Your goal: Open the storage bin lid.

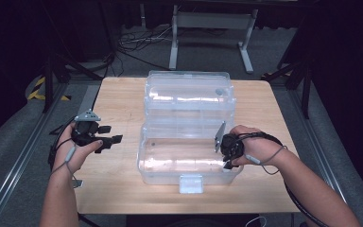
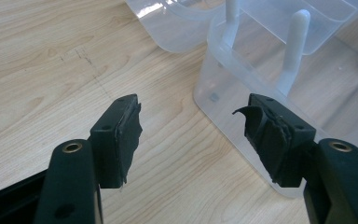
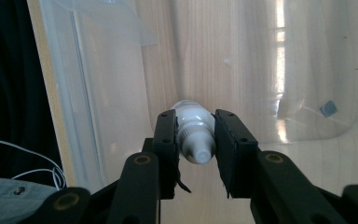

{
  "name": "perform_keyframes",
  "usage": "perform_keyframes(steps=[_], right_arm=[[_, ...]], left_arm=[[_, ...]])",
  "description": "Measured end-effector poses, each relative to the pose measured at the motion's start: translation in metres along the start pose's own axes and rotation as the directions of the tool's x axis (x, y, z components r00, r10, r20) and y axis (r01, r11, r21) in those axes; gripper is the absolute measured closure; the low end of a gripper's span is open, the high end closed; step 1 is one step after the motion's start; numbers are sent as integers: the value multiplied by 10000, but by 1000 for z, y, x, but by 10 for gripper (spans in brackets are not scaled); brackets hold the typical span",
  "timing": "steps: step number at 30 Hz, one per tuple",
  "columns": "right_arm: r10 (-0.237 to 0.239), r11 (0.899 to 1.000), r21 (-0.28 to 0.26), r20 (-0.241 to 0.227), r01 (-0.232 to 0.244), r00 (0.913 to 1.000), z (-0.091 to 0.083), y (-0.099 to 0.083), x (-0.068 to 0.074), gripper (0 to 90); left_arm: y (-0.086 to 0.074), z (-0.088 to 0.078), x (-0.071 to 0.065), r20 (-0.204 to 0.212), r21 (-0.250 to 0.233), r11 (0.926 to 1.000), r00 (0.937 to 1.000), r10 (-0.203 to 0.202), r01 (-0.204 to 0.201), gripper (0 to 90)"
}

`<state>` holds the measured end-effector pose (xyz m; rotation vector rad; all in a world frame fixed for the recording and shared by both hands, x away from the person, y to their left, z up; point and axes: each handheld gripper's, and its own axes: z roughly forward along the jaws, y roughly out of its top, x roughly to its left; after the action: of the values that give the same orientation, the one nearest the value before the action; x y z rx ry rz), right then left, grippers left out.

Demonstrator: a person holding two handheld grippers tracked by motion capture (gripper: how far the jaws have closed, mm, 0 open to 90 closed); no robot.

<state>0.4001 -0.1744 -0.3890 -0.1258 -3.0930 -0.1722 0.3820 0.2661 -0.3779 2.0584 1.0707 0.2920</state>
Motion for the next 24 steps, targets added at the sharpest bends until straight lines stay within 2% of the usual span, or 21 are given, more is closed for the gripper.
perform_keyframes(steps=[13, 19, 24], right_arm=[[14, 10000, -20, 19, -14, 10000, 2, -2, 1, 700], [64, 9997, -256, -82, -66, 9999, -5, -3, 3, 646], [141, 9978, -655, 173, -130, 9997, -19, -4, 8, 628]], left_arm=[[-1, 1, 0, -43, 91, 10000, 10000, -19, 20, 361], [-1, 1, 0, -14, 155, 9999, 10000, -21, 21, 362], [1, 2, -1, 81, 282, 9996, 10000, -53, 51, 366]])
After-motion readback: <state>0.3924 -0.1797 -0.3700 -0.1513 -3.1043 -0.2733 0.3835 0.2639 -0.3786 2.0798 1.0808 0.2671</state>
